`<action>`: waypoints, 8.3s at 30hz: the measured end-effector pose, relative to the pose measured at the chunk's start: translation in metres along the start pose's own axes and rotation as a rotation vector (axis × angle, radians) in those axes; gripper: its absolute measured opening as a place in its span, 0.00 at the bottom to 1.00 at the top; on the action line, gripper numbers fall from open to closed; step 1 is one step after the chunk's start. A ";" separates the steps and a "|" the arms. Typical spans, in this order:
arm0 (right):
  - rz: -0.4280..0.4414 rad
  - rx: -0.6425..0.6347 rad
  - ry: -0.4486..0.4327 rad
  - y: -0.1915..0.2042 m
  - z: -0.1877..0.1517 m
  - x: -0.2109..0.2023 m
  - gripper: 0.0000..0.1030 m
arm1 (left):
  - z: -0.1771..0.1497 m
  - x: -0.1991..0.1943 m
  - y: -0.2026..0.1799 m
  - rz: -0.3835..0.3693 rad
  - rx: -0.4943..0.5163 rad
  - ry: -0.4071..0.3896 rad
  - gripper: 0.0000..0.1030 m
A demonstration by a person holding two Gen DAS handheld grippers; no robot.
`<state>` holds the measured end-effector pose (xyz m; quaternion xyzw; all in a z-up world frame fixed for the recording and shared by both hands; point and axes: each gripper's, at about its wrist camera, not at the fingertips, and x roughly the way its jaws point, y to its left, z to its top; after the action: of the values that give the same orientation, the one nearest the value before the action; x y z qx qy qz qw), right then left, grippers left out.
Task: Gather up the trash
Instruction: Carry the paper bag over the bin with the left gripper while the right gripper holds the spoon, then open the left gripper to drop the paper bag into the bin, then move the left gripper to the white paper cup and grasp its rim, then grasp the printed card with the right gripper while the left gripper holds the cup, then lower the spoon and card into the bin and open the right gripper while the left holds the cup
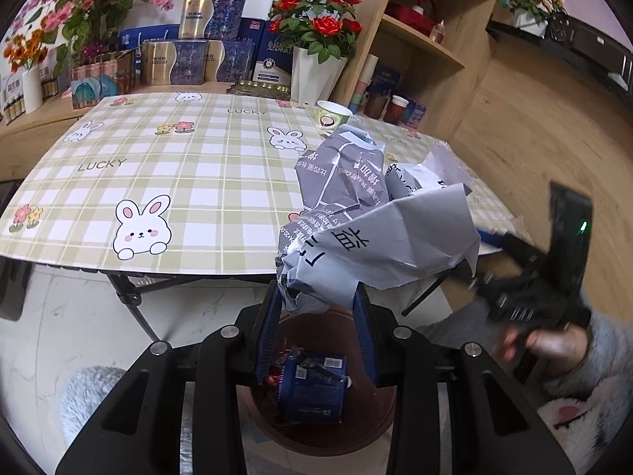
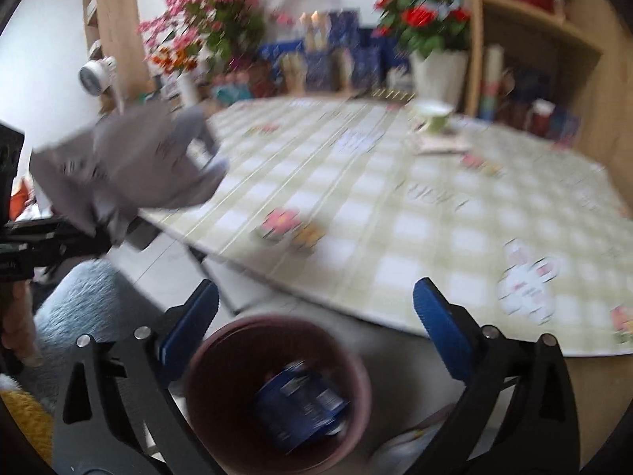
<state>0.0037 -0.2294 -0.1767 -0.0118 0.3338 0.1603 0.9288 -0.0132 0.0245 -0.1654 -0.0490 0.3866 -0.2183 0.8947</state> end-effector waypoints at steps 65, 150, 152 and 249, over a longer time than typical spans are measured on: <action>-0.292 0.104 -0.025 -0.083 -0.024 -0.008 0.94 | -0.043 0.065 -0.014 -0.107 0.261 0.281 0.80; -0.058 0.166 0.116 -0.220 0.136 0.171 0.95 | 0.311 0.339 0.004 0.022 0.037 0.029 0.73; -0.018 0.071 0.139 -0.210 0.150 0.189 0.95 | 0.298 0.308 0.025 0.031 0.003 -0.004 0.73; 0.060 0.082 0.001 -0.067 0.147 0.035 0.05 | 0.112 0.024 0.031 0.013 -0.104 -0.123 0.73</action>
<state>0.1400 -0.2641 -0.0902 0.0360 0.3406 0.1741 0.9233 0.0923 0.0329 -0.1112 -0.1062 0.3419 -0.1889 0.9144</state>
